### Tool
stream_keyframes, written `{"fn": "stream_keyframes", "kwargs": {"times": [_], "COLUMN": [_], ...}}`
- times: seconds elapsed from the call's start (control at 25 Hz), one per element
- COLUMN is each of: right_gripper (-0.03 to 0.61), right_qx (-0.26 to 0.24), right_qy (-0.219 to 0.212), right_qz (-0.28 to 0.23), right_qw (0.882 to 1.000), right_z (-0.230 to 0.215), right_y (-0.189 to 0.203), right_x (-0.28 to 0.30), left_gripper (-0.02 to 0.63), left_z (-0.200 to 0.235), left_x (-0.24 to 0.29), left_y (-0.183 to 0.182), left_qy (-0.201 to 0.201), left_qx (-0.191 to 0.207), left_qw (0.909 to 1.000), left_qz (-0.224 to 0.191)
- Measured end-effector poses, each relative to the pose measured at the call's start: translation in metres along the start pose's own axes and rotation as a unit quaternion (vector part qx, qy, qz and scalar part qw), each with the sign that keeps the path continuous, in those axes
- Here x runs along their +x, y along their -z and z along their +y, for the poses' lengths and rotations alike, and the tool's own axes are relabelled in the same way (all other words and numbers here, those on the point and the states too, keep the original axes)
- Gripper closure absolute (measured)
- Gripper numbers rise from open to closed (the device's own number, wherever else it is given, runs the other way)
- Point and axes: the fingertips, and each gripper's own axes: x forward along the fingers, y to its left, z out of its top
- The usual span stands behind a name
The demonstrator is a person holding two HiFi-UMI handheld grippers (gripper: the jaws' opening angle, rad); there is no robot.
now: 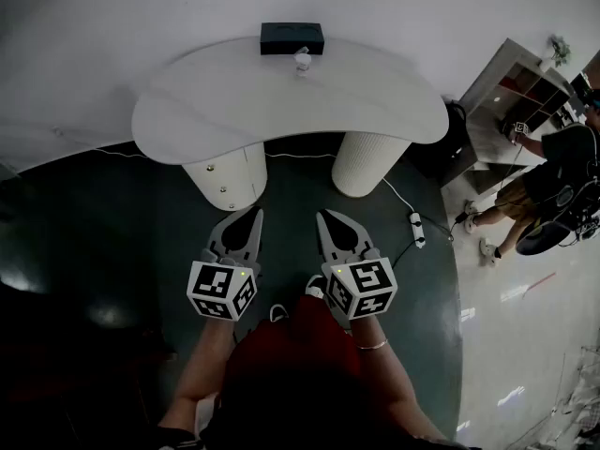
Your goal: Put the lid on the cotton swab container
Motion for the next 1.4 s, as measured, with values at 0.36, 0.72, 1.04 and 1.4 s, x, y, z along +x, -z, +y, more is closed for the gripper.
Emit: {"fn": "stream_keyframes", "kwargs": {"times": [0.36,0.72,1.04,1.4], "right_gripper": [0.565,0.563,0.563,0.563], "right_qx": [0.016,0.017,0.010,0.004], "right_qy": [0.016,0.022,0.014,-0.012], "right_qz": [-0.010,-0.017,-0.023,-0.025], "right_qw": [1.000,0.999,1.000,1.000], "right_z": [-0.014,-0.058,-0.104,-0.132], "right_y": [0.001,-0.018,-0.038,-0.048], "right_x": [0.011,0.050,0.079,0.097], "left_gripper": [0.591,0.591,0.590,0.589], "left_z": [0.003,0.019,0.022,0.016], "left_x": [0.017,0.070,0.124,0.159], "left_y": [-0.003,-0.015,-0.027,-0.034], "left_qy": [0.004,-0.004,-0.013,-0.025], "left_qx": [0.009,0.012,0.009,0.020], "left_qw": [0.9999,0.9999,0.9998,0.9995], "left_qz": [0.002,-0.002,-0.007,-0.003]}}
